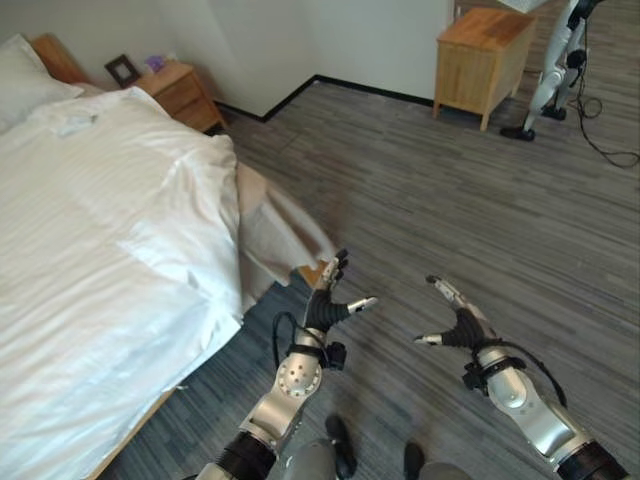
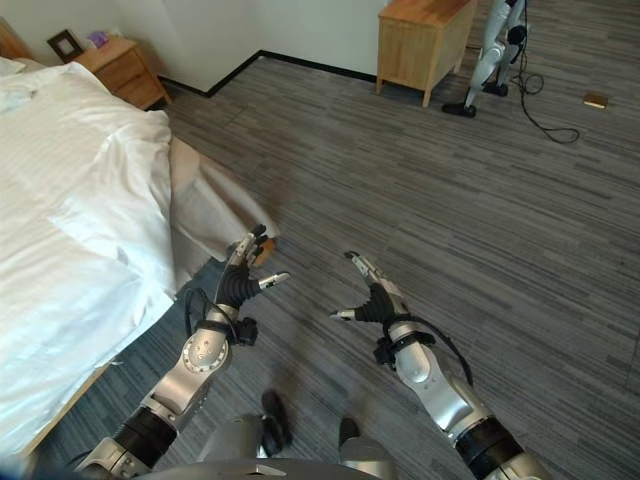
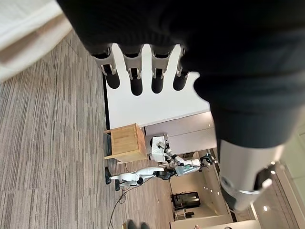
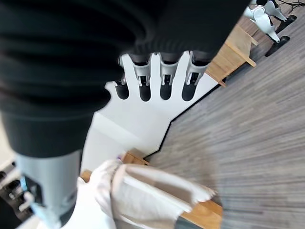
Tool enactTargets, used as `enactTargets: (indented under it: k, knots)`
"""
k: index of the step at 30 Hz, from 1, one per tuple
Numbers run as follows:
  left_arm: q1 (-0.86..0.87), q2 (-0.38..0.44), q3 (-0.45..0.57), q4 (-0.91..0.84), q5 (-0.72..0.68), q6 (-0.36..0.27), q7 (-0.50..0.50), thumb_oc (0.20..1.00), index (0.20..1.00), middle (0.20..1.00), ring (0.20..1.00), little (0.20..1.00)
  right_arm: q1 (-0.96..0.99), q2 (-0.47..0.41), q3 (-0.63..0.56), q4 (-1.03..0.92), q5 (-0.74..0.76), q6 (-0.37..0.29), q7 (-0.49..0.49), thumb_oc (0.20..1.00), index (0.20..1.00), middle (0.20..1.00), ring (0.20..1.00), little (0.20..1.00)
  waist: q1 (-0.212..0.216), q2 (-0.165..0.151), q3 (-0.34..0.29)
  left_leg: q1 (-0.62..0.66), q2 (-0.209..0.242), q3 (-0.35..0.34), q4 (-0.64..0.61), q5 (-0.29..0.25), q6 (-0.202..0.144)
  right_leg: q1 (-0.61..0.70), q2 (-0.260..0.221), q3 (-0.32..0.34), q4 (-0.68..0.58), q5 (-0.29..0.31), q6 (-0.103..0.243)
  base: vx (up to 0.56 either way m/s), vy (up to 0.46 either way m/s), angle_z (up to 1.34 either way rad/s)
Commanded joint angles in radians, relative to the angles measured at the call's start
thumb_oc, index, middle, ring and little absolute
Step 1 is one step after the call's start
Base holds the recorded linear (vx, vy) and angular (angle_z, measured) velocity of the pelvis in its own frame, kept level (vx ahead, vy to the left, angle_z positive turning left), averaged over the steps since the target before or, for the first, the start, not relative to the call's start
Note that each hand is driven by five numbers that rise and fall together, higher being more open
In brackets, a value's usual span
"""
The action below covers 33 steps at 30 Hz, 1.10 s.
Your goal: Making the bed.
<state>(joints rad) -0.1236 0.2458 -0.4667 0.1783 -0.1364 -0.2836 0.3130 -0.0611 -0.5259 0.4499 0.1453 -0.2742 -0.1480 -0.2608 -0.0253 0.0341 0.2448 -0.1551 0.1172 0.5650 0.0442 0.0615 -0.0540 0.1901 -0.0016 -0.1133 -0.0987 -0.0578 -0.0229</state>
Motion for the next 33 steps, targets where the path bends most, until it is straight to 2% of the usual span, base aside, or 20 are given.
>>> enactTargets:
  k: [1,4,6,7,8,9,11,12,13,16,17,19,20,24,27,29,30,31,32,33]
  knots:
    - [-0.053,-0.035,-0.006,-0.021,0.006,-0.05,0.04,1.0,1.0,1.0,1.0,1.0,-0.094,0.013,-0.009,-0.046,-0.009,-0.032,-0.024,1.0,1.0,1.0,1.0,1.0,0.001,0.034,-0.021,0.078,0.011,0.132,-0.057,0.037,-0.038,0.14,-0.015,-0.085,0.011,-0.165,0.12,0.43,0.037,0.18]
    - [-0.04,-0.019,-0.009,-0.037,0.002,-0.038,0.051,1.0,1.0,1.0,1.0,1.0,-0.112,0.06,0.016,-0.005,-0.038,-0.026,-0.033,1.0,1.0,1.0,1.0,1.0,0.023,0.007,-0.035,0.117,-0.038,0.117,-0.092,0.009,0.024,0.166,-0.026,-0.098,0.098,-0.15,0.154,0.41,0.012,-0.07]
    - [-0.043,-0.008,-0.011,-0.044,-0.019,-0.032,0.052,1.0,1.0,1.0,1.0,1.0,-0.114,0.089,0.02,0.023,-0.044,-0.024,-0.045,1.0,1.0,1.0,1.0,1.0,0.043,-0.023,-0.047,0.157,-0.065,0.141,-0.099,-0.023,0.064,0.116,-0.05,-0.134,0.255,-0.089,0.249,0.33,-0.009,-0.18]
    - [-0.052,0.001,-0.016,-0.05,-0.015,-0.028,0.054,1.0,1.0,1.0,1.0,1.0,-0.1,0.096,0.019,0.023,-0.065,-0.023,-0.045,1.0,1.0,1.0,1.0,1.0,0.037,-0.03,-0.041,0.202,-0.071,0.12,-0.116,-0.033,0.076,0.037,-0.081,-0.15,0.447,0.025,0.285,0.39,-0.008,0.03]
    - [-0.061,0.006,-0.016,-0.047,0.002,-0.027,0.065,1.0,1.0,1.0,1.0,1.0,-0.096,0.102,0.014,0.025,-0.073,-0.024,-0.051,1.0,1.0,1.0,1.0,1.0,0.03,-0.025,-0.038,0.219,-0.071,0.09,-0.122,-0.044,0.082,-0.009,-0.083,-0.143,0.552,0.074,0.285,0.26,-0.021,0.12]
    - [-0.062,0.005,-0.016,-0.047,0.004,-0.027,0.067,1.0,1.0,1.0,1.0,1.0,-0.097,0.102,0.014,0.025,-0.074,-0.024,-0.052,1.0,1.0,1.0,1.0,1.0,0.028,-0.026,-0.039,0.215,-0.073,0.088,-0.121,-0.046,0.086,-0.018,-0.087,-0.145,0.566,0.07,0.285,0.24,0.018,0.42]
    - [-0.084,-0.003,-0.005,-0.034,0.013,-0.032,0.095,1.0,1.0,1.0,1.0,1.0,-0.098,0.112,0.001,0.032,-0.069,-0.026,-0.068,1.0,1.0,1.0,1.0,1.0,0.001,0.009,-0.029,0.249,-0.047,0.059,-0.131,-0.042,0.089,-0.126,-0.105,-0.143,0.671,0.095,0.285,0.34,-0.004,0.76]
    - [-0.096,0.02,0.021,-0.048,-0.001,-0.036,0.091,1.0,1.0,1.0,1.0,1.0,-0.108,0.035,-0.101,-0.051,0.023,-0.039,-0.043,1.0,1.0,1.0,1.0,1.0,-0.018,0.016,-0.029,0.283,-0.062,-0.008,-0.131,-0.079,0.082,-0.191,-0.171,-0.132,0.609,0.058,0.279,0.35,-0.015,0.79]
    - [-0.097,0.017,0.019,-0.049,-0.001,-0.035,0.091,1.0,1.0,1.0,1.0,1.0,-0.102,0.029,-0.107,-0.061,0.028,-0.034,-0.036,1.0,1.0,1.0,1.0,1.0,-0.025,0.016,-0.027,0.284,-0.066,-0.017,-0.131,-0.08,0.084,-0.187,-0.177,-0.141,0.615,0.051,0.28,0.39,-0.01,1.07]
    - [-0.088,0.032,0.025,-0.057,0.01,-0.032,0.046,1.0,1.0,1.0,1.0,1.0,-0.054,-0.059,-0.209,-0.206,0.032,-0.032,-0.049,1.0,1.0,1.0,1.0,1.0,-0.074,0.014,-0.026,0.314,-0.088,-0.134,-0.131,-0.127,0.069,-0.233,-0.158,-0.059,0.402,-0.016,0.207,0.39,-0.109,1.83]
    - [-0.067,0.024,0.024,-0.035,0.006,-0.02,0.012,1.0,1.0,1.0,1.0,1.0,-0.011,-0.073,-0.247,-0.245,0.007,-0.009,-0.038,1.0,1.0,1.0,1.0,1.0,-0.115,0.0,-0.039,0.327,-0.103,-0.252,-0.131,-0.162,0.052,-0.266,-0.132,0.089,0.14,0.032,0.211,0.58,-0.237,1.77]
    - [-0.056,0.028,0.042,-0.019,-0.01,-0.012,-0.006,1.0,1.0,1.0,1.0,1.0,-0.011,-0.066,-0.25,-0.245,-0.027,0.004,-0.042,1.0,1.0,1.0,1.0,1.0,-0.114,-0.008,-0.048,0.341,-0.099,-0.321,-0.131,-0.183,0.036,-0.322,-0.145,0.112,0.067,0.092,0.239,0.55,-0.236,2.01]
    - [-0.047,0.036,0.052,-0.013,-0.016,-0.011,-0.021,1.0,1.0,1.0,1.0,1.0,-0.014,-0.063,-0.247,-0.236,-0.067,0.018,-0.047,1.0,1.0,1.0,1.0,1.0,-0.109,-0.008,-0.05,0.362,-0.089,-0.363,-0.131,-0.194,0.023,-0.351,-0.152,0.085,0.051,0.12,0.253,0.4,-0.156,2.09]
    - [-0.046,0.043,0.062,-0.001,-0.043,-0.008,-0.058,1.0,1.0,1.0,1.0,1.0,-0.021,-0.056,-0.253,-0.231,-0.125,0.037,-0.05,1.0,1.0,1.0,1.0,1.0,-0.101,-0.021,-0.049,0.418,-0.079,-0.423,-0.131,-0.234,0.012,-0.32,-0.17,0.025,0.034,0.144,0.255,0.33,-0.189,1.27]
    - [-0.034,0.03,0.053,0.016,-0.044,0.0,-0.065,1.0,1.0,1.0,1.0,1.0,0.0,-0.027,-0.252,-0.199,-0.152,0.054,-0.047,1.0,1.0,1.0,1.0,1.0,-0.096,-0.034,-0.077,0.47,-0.089,-0.462,-0.114,-0.253,0.009,-0.261,-0.177,0.033,0.025,0.165,0.249,0.37,-0.213,0.82]
    - [-0.029,0.022,0.052,0.014,-0.05,0.002,-0.068,1.0,1.0,1.0,1.0,1.0,0.019,-0.024,-0.257,-0.18,-0.169,0.064,-0.051,1.0,1.0,1.0,1.0,1.0,-0.094,-0.032,-0.086,0.432,-0.074,-0.463,0.043,-0.243,-0.023,-0.202,-0.175,-0.007,0.012,0.158,0.229,0.32,-0.191,0.53]
    - [-0.032,0.02,0.052,0.013,-0.06,0.0,-0.068,1.0,1.0,1.0,1.0,1.0,0.029,-0.026,-0.266,-0.176,-0.172,0.066,-0.055,1.0,1.0,1.0,1.0,1.0,-0.091,-0.034,-0.082,0.388,-0.063,-0.456,0.149,-0.201,-0.05,-0.173,-0.174,-0.027,0.011,0.148,0.214,0.36,-0.245,0.28]
    - [-0.041,0.017,0.05,-0.001,-0.071,-0.003,-0.067,1.0,1.0,1.0,1.0,1.0,0.032,-0.038,-0.275,-0.172,-0.173,0.07,-0.06,1.0,1.0,1.0,1.0,1.0,-0.076,-0.052,-0.056,0.291,-0.028,-0.404,0.391,-0.114,-0.107,-0.11,-0.186,-0.065,0.011,0.116,0.181,0.25,-0.179,0.3]
    - [-0.042,0.017,0.05,-0.001,-0.071,-0.002,-0.067,1.0,1.0,1.0,1.0,1.0,0.032,-0.038,-0.276,-0.171,-0.173,0.07,-0.06,1.0,1.0,1.0,1.0,1.0,-0.081,-0.045,-0.053,0.274,-0.017,-0.412,0.421,-0.128,-0.11,-0.109,-0.177,-0.072,0.011,0.116,0.179,0.25,-0.223,0.42]
    - [-0.044,0.02,0.053,-0.008,-0.067,-0.005,-0.066,1.0,1.0,1.0,1.0,1.0,0.027,-0.046,-0.281,-0.17,-0.175,0.073,-0.067,1.0,1.0,1.0,1.0,1.0,-0.072,-0.066,-0.039,0.234,0.001,-0.347,0.505,-0.109,-0.108,-0.081,-0.19,-0.093,0.011,0.098,0.161,0.12,-0.151,0.42]
